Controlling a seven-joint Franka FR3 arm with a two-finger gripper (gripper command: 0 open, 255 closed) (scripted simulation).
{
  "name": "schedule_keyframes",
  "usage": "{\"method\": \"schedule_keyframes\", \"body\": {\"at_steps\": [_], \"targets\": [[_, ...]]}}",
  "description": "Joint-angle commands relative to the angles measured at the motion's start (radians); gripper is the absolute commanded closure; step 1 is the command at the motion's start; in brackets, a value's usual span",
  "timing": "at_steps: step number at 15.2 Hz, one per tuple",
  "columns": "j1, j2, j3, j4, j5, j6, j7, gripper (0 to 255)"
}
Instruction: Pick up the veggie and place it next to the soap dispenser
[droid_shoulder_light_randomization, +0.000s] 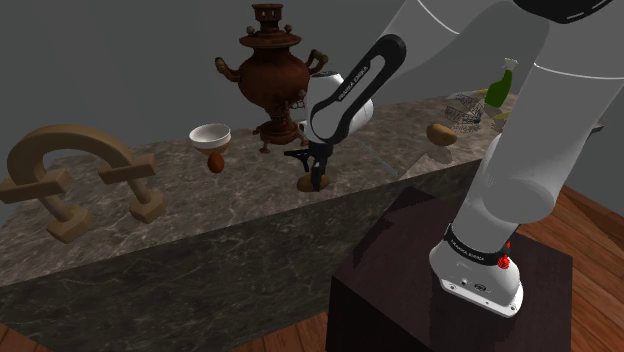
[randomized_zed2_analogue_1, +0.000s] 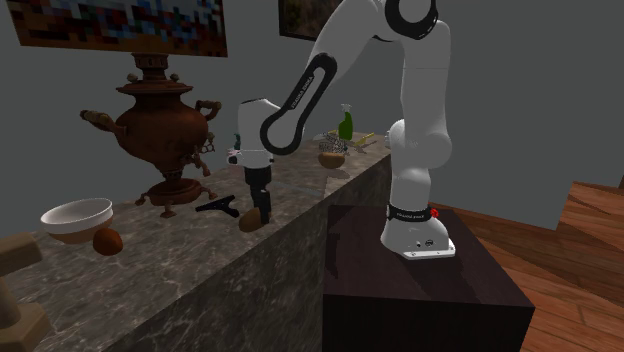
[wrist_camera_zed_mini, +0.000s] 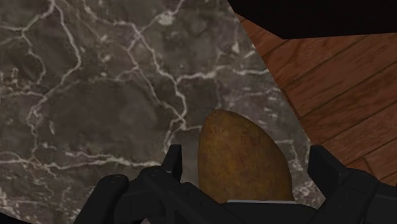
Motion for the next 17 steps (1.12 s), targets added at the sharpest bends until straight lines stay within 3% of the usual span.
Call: {"method": "schedule_keyframes", "body": {"at_steps": [1,3,4,13,17], "targets": [[0.000,0.001,0.000,0.000,0.000,0.001,0.000,0],[0.000,0.001,0.000,0.000,0.000,0.001,0.000,0],[0.000,0.001,0.000,0.000,0.000,0.001,0.000,255],[0.000,0.001,0.000,0.000,0.000,0.001,0.000,255],[-0.001,-0.050,-0.001,0.009,-0.008,-0.058,0.008,255]]}}
